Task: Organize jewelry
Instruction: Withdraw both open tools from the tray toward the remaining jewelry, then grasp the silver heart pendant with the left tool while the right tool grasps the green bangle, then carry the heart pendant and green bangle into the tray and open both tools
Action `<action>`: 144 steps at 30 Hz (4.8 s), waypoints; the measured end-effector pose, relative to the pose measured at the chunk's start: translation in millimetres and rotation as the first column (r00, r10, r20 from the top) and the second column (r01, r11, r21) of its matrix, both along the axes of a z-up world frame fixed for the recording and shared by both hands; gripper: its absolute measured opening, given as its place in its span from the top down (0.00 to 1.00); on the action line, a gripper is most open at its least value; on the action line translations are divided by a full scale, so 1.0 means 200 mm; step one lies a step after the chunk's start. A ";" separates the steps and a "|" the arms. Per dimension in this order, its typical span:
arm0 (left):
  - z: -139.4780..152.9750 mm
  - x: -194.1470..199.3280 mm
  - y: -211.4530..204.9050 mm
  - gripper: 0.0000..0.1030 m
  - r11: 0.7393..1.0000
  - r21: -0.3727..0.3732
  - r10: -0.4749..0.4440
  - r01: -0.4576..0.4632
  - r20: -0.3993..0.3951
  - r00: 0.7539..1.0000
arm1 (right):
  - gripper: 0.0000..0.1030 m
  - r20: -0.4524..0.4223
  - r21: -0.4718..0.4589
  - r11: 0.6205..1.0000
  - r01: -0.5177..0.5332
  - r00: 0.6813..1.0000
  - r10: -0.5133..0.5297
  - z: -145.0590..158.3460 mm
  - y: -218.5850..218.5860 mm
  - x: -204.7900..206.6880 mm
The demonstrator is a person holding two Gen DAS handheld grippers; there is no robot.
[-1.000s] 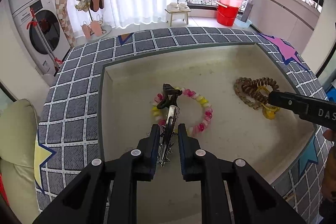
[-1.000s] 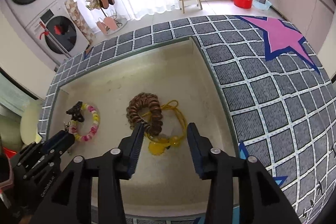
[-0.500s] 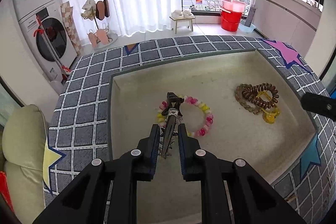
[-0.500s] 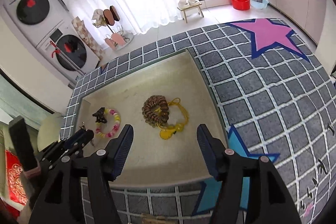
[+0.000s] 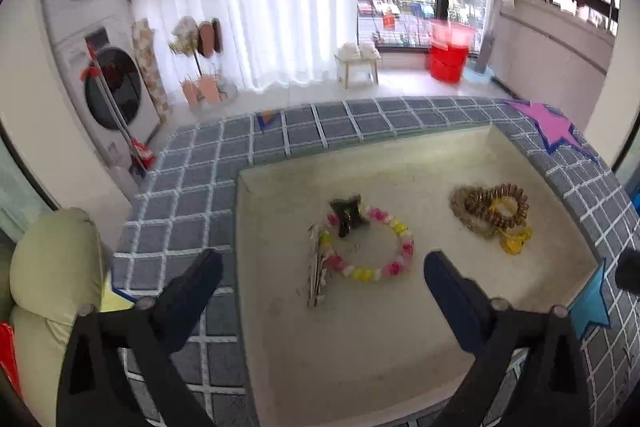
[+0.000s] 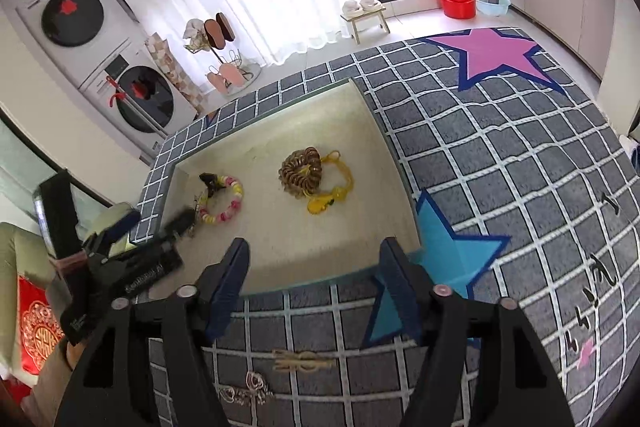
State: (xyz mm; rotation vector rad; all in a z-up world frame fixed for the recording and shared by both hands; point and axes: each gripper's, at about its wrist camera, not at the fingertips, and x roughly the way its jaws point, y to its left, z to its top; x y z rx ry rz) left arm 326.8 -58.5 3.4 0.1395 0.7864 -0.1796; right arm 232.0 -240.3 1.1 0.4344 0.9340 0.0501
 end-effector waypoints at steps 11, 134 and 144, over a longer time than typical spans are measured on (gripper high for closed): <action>0.13 -0.25 0.06 0.00 0.997 0.048 -0.065 0.061 0.085 0.994 | 0.00 0.044 -0.066 0.997 -0.032 0.998 0.035 0.04 0.04 -0.22; 0.03 -0.14 0.07 0.68 0.988 -0.151 -0.021 0.008 -0.087 0.996 | 0.92 -0.161 -0.174 0.981 -0.090 0.985 0.062 -0.12 0.18 0.33; -0.07 -0.04 0.05 0.68 0.992 -0.128 -0.013 -0.005 -0.144 0.989 | 0.93 -0.228 -0.190 0.976 -0.104 0.972 0.059 -0.26 0.20 0.39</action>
